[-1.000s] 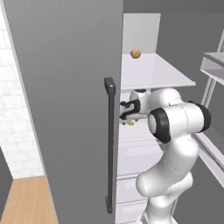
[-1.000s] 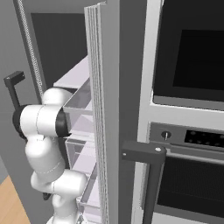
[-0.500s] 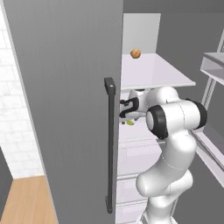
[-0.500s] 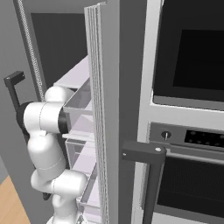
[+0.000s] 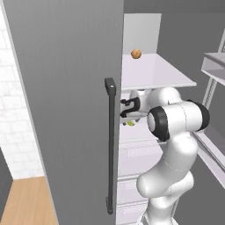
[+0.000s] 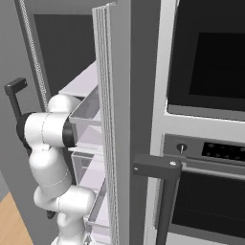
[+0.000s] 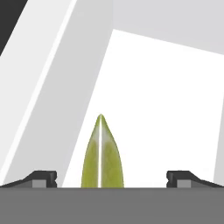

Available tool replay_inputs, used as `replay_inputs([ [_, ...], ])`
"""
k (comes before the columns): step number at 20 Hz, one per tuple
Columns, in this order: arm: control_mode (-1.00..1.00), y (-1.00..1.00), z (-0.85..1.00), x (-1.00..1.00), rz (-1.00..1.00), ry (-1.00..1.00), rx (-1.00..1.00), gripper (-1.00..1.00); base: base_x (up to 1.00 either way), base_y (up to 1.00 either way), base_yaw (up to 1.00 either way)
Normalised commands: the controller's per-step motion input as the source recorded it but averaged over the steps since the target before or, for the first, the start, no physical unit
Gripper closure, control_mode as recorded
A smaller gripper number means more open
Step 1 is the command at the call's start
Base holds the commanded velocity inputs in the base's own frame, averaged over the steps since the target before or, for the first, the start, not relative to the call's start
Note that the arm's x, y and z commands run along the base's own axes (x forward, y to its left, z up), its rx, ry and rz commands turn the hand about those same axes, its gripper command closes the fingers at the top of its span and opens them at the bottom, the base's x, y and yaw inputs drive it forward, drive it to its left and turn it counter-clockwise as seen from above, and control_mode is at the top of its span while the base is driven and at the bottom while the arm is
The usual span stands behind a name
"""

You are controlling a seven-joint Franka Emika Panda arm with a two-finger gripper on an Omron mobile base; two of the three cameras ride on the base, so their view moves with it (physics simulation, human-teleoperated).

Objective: Grab a lemon wedge from the fridge and one ice cube from the ice bowl, and put them in the glass of lemonade.

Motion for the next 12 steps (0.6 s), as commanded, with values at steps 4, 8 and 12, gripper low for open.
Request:
replay_inputs([
  [4, -1.00, 0.00, 0.00, -0.17, 0.00, 0.00, 0.00, -1.00, 0.00, 0.00, 0.00],
  [8, -1.00, 0.00, -0.01, 0.01, 0.00, 0.00, 0.00, -1.00, 0.00, 0.00, 0.00],
  [12, -1.00, 0.00, -0.20, -0.06, 0.00, 0.00, 0.00, -1.00, 0.00, 0.00, 0.00],
])
